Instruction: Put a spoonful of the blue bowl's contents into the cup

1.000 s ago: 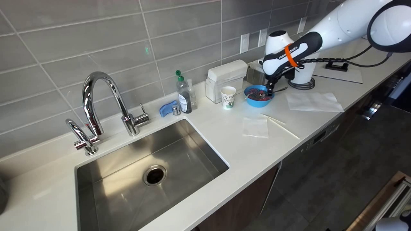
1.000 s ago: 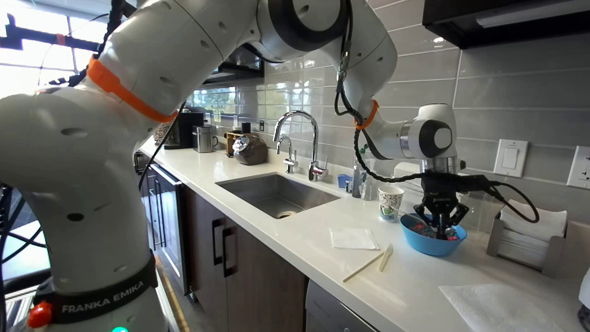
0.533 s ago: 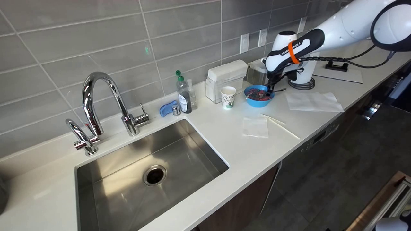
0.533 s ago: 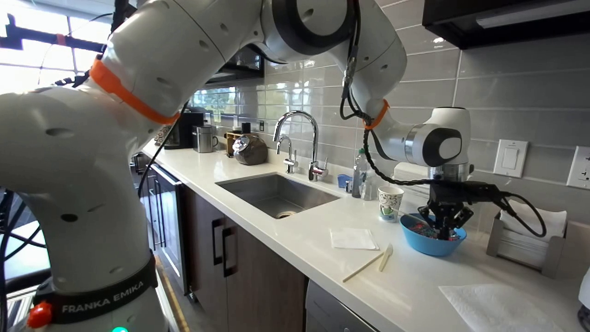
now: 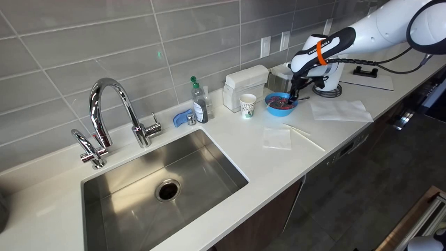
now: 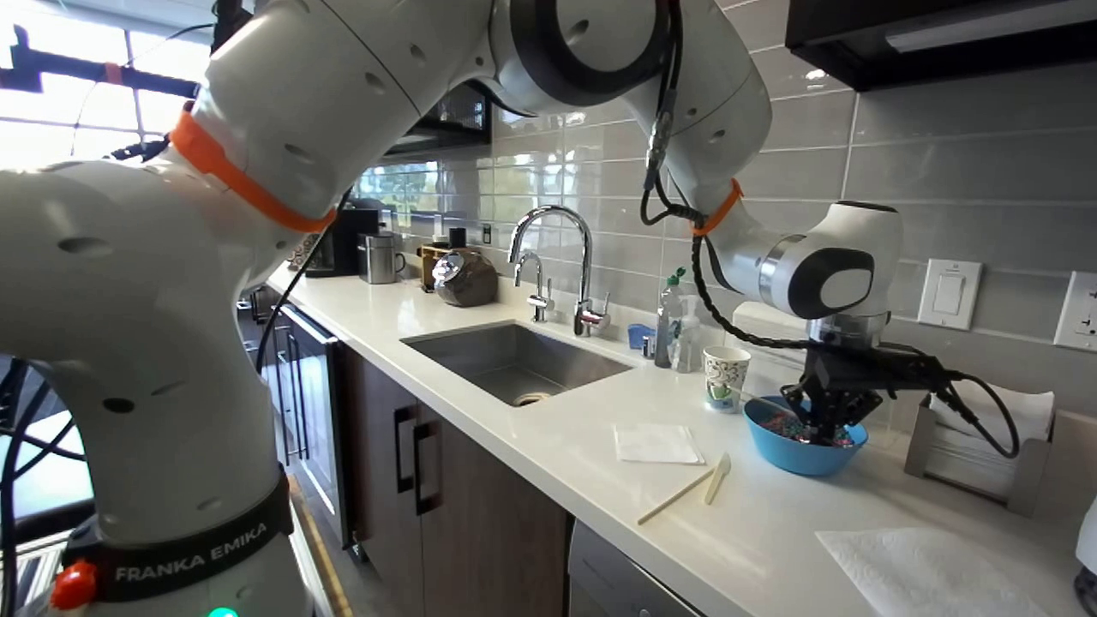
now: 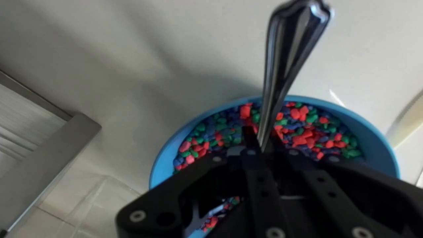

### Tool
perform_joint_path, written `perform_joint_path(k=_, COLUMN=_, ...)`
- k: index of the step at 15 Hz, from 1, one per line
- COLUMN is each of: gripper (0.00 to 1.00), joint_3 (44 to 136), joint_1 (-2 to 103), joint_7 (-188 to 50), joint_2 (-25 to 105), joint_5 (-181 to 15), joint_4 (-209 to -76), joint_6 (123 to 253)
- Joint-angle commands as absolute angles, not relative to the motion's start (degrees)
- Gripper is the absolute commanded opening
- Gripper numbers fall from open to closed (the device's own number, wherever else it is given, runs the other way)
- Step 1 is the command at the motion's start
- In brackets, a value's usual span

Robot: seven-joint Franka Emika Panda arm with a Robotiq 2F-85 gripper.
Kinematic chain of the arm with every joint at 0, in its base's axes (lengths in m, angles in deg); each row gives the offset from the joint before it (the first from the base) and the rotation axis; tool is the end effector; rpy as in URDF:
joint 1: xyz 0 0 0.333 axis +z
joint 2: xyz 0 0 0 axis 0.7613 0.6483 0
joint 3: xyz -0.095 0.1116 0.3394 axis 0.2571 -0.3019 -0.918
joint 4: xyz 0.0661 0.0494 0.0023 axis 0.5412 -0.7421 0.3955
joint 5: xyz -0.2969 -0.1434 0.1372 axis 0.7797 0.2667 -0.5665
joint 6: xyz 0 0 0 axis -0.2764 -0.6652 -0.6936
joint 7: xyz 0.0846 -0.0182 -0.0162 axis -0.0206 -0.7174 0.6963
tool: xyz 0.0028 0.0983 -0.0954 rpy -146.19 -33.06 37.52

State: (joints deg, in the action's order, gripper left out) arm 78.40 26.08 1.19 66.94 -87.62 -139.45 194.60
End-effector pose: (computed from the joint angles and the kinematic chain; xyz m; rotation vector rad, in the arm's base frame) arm 0.7007 -0.2185 0.2500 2.8588 1.2135 0.2971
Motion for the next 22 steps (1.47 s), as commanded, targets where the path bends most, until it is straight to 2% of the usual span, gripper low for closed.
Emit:
perform_joint_path(k=1, gripper=0.02, joint_3=76.6, joint_1=23.8, joint_7=7.5, joint_2=66.9, joint_5=-92.2, joint_4=-140.0, joint_6=195.1)
perform_joint_path(k=9, gripper=0.02, joint_3=76.6, joint_1=22.4, joint_7=15.4, joint_2=65.3, joint_5=-97.2, joint_4=-140.9, joint_6=193.7)
perform_joint_path(k=22, gripper=0.02, joint_3=78.5, joint_1=24.6, joint_7=14.2, joint_2=57.6, joint_5=-97.1, joint_4=-145.3, joint_6=191.9)
